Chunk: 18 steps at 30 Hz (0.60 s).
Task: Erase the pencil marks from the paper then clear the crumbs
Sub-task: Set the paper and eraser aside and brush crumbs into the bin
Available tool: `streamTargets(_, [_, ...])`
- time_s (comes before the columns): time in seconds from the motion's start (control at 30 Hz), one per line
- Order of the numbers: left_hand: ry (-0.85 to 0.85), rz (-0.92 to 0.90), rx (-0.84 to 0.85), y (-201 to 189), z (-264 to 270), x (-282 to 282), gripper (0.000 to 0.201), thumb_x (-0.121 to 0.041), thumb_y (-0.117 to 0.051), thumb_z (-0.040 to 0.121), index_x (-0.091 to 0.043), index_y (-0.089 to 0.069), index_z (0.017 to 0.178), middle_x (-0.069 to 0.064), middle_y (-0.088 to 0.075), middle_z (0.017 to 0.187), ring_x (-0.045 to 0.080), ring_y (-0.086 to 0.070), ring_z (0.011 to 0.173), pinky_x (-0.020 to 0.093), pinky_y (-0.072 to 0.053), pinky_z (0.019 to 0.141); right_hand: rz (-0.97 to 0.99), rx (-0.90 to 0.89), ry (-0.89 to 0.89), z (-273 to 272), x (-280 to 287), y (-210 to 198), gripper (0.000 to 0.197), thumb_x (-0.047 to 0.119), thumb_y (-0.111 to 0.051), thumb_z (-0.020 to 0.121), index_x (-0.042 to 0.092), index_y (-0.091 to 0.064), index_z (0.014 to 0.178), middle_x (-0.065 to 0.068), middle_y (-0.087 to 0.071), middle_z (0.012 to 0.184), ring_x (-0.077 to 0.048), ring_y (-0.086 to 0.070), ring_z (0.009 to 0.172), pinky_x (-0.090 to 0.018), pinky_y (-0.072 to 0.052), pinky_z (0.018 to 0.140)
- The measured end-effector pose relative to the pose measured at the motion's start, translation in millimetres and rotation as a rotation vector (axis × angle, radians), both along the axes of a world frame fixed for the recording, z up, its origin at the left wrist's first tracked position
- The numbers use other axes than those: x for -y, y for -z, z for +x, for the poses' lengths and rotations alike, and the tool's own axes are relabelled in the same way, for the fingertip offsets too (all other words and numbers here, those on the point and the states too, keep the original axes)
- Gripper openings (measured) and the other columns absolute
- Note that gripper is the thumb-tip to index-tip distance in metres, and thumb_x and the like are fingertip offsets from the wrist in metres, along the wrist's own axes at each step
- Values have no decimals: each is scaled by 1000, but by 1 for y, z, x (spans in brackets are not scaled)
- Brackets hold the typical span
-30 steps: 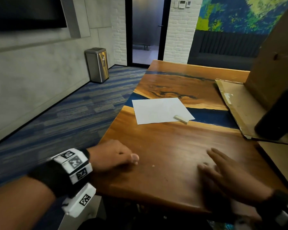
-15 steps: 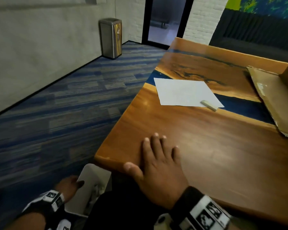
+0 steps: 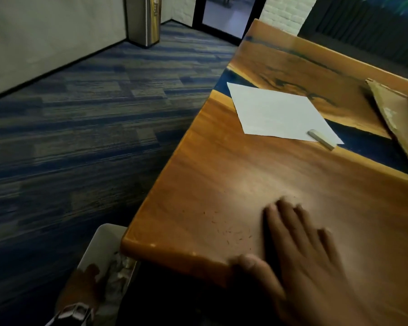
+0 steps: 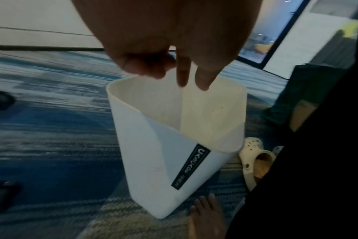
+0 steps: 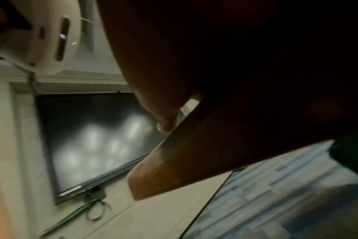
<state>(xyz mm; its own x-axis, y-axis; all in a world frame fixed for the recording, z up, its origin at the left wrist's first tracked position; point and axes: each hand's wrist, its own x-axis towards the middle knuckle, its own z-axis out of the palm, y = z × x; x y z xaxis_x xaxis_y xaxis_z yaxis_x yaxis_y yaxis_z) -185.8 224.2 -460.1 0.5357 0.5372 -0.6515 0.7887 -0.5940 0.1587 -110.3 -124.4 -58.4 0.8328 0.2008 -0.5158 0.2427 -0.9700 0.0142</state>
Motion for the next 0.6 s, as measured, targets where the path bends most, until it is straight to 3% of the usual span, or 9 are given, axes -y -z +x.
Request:
streamTargets(0.07, [-132, 64, -1, -23, 8, 2, 42, -66, -61, 80, -44, -50, 114, 5, -53, 124, 30, -57, 111, 44, -49, 85, 155, 135, -155, -6, -24, 2, 103, 94, 3, 74, 37, -10, 158, 10, 7, 166, -18, 4, 153, -44, -2, 121])
streamTargets(0.13, [-211, 109, -37, -7, 8, -16, 56, -72, -64, 72, -45, -52, 120, 6, -53, 128, 35, -56, 111, 50, -49, 86, 436, 90, -243, -13, -34, -5, 89, 91, -13, 79, 47, -9, 156, 29, 9, 161, 4, 8, 149, -35, 1, 124])
streamTargets(0.23, [-233, -40, -89, 60, -4, -39, 83, -71, -72, 70, -28, -53, 139, 11, -58, 120, 38, -58, 108, 50, -50, 91, 710, 158, -19, -4, -18, -28, 83, 90, -39, 71, 67, -10, 145, 52, -2, 149, 24, -4, 139, -20, -12, 119])
streamTargets(0.33, [-33, -53, -112, 67, -12, -39, 49, -37, -66, 97, -3, -61, 131, 24, -62, 129, 43, -57, 119, 43, -44, 97, 405, 142, 170, 17, 18, -25, 94, 106, -8, 47, 75, 16, 133, 46, 23, 148, 14, 13, 144, -37, -8, 124])
streamTargets(0.43, [-8, -96, -92, 28, -2, -30, 42, -28, -48, 106, -5, -57, 140, 22, -55, 143, 37, -53, 129, 38, -41, 103, 117, 48, 121, 17, 17, -4, 97, 98, 22, 41, 58, 45, 126, 23, 53, 141, -10, 37, 143, -44, 9, 122])
streamTargets(0.47, [-10, -98, -94, 16, 0, -26, 41, -28, -45, 108, -8, -55, 142, 17, -55, 145, 33, -54, 130, 33, -43, 101, 83, 36, 43, 6, -1, 0, 100, 97, 22, 48, 54, 40, 136, 15, 48, 149, -16, 32, 146, -44, 8, 123])
streamTargets(0.53, [24, -63, -83, -10, 12, -26, 39, -28, -42, 108, -11, -54, 142, 12, -58, 144, 26, -57, 129, 27, -44, 96, 125, 39, -87, -10, -35, 1, 102, 94, 4, 72, 41, -10, 158, 2, 3, 168, -28, -3, 153, -47, -9, 118])
streamTargets(0.57, [57, -15, -57, -17, 17, -30, 40, -30, -43, 108, -13, -55, 141, 10, -59, 142, 24, -60, 126, 25, -45, 94, 240, 29, -173, -18, -48, 0, 95, 91, -9, 80, 36, -27, 156, 3, -11, 167, -28, -11, 152, -48, -12, 115])
streamTargets(0.6, [99, 17, -54, -31, 20, -33, 40, -32, -43, 106, -15, -56, 140, 8, -61, 140, 23, -62, 122, 24, -46, 91, 353, 6, -276, -21, -59, -1, 89, 89, -19, 82, 40, -24, 156, 12, -6, 166, -19, -1, 154, -48, -7, 118])
